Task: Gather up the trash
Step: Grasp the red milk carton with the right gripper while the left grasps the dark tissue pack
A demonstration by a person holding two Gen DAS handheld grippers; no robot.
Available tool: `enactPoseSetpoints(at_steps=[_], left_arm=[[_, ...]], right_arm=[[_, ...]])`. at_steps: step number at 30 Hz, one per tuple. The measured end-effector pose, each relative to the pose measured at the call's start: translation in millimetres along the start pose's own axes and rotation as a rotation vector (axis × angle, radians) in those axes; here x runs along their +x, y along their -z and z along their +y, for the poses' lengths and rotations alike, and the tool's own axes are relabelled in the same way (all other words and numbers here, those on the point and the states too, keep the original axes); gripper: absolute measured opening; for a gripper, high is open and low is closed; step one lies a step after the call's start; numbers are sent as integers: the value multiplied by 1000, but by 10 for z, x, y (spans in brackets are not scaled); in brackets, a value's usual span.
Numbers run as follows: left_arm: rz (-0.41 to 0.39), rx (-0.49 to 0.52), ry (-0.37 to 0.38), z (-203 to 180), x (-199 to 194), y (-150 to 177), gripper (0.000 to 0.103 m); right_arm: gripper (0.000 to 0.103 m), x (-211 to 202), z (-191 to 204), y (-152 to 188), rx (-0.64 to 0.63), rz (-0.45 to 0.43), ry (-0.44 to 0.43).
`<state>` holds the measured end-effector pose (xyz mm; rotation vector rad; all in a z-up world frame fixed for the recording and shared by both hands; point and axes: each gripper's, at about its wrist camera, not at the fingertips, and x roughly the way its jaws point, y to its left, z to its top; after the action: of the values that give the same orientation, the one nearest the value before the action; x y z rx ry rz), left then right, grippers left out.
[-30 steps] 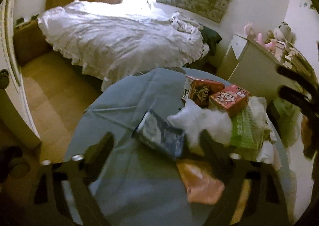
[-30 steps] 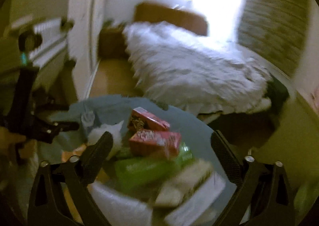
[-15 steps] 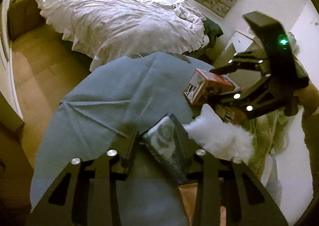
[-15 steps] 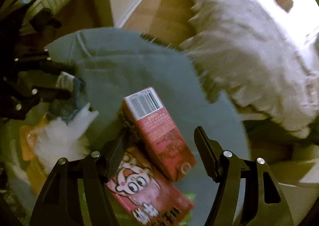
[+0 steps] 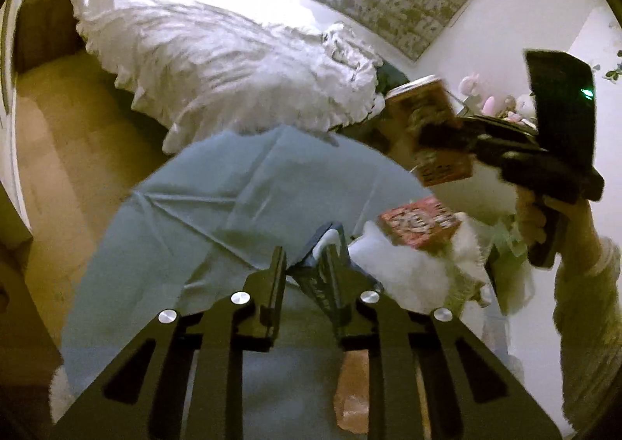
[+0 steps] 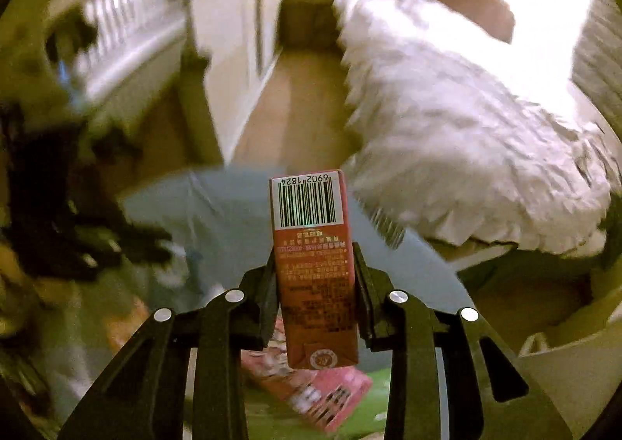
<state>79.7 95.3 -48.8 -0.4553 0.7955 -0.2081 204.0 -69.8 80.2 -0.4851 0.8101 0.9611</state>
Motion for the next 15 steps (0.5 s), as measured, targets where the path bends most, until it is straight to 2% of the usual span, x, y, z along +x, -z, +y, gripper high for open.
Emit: enactPoseSetpoints(at_steps=[1,3,6,11,15], left_arm=[[-9,6,-1,-16,-46,-12,20],[-33,14,-5,-72,-173,-35,20],[-62,37,-12,-180,-338,-61,20],[-89,93,18,-563,-489,-173,20],[-81,160,78,-1021,-392,-255,20]], right_arm=[[33,-215,6,53,50,-64,-5],[33,-439,-1,138,98,-128,-9],[33,-845,-19,457,208,-227,-26],[33,-1284,-312,1277,422,-360,-17],[33,-1659,-555,1975,588,-473,51]])
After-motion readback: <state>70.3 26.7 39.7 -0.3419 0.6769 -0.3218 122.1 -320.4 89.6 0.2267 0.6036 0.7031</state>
